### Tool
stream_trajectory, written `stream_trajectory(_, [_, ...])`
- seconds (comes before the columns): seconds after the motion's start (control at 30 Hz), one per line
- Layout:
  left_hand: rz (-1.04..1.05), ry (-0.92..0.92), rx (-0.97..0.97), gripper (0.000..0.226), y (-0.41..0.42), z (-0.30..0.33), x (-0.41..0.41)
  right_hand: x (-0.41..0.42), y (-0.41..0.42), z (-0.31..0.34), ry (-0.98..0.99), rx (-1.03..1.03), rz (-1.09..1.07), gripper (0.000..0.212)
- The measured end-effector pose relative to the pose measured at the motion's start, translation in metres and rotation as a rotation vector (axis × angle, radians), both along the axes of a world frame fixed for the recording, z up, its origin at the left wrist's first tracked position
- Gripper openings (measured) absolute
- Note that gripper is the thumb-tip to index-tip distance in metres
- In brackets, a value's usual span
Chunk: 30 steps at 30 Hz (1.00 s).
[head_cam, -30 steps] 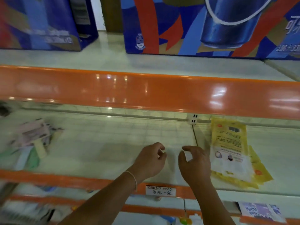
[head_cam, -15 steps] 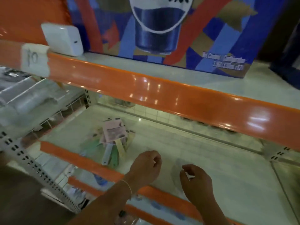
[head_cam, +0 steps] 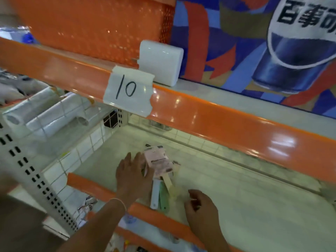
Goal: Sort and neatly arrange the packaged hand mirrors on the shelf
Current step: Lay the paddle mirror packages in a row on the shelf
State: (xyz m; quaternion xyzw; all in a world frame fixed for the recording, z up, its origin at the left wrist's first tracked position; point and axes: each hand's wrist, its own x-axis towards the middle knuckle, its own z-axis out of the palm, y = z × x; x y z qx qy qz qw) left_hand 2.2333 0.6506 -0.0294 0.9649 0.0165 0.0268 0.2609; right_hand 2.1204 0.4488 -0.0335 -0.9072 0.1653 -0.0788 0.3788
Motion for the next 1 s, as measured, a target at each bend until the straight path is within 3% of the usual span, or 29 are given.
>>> stream_trajectory(0.13, [-0.137,0.008,0.166,0.1,-0.01,-0.015,-0.002,0.009,0.007,0.003,-0.025,0.081,-0.018,0.045])
stream_trajectory(0.27, [-0.153,-0.027,0.142,0.099,-0.04,-0.012,-0.027,0.011,0.005,0.004,-0.023,0.128,-0.028,0.05])
stream_trajectory(0.37, [-0.204,0.069,0.172,0.093,-0.071,-0.009,-0.044,0.008,-0.005,-0.001,-0.074,-0.013,-0.015,0.044])
stream_trajectory(0.43, [-0.252,0.094,0.168,0.101,-0.09,-0.01,-0.053,0.004,-0.017,-0.007,-0.134,-0.135,-0.071,0.043])
stream_trajectory(0.6, [-0.334,0.118,0.134,0.107,-0.119,-0.011,-0.066,-0.01,-0.046,-0.014,-0.113,-0.103,-0.292,0.036])
stream_trajectory(0.67, [-0.339,0.133,0.128,0.099,-0.122,-0.009,-0.068,-0.011,-0.051,-0.021,-0.162,-0.121,-0.34,0.032])
stream_trajectory(0.73, [-0.327,0.13,0.086,0.086,-0.121,-0.009,-0.07,-0.01,-0.052,-0.026,-0.191,-0.11,-0.353,0.03])
stream_trajectory(0.87, [-0.291,0.111,-0.065,0.091,-0.114,-0.01,-0.072,-0.013,-0.05,-0.013,-0.173,-0.029,-0.354,0.034])
stream_trajectory(1.0, [-0.205,0.095,-0.378,0.059,-0.109,-0.01,-0.066,-0.015,-0.047,0.0,-0.293,-0.1,-0.306,0.034])
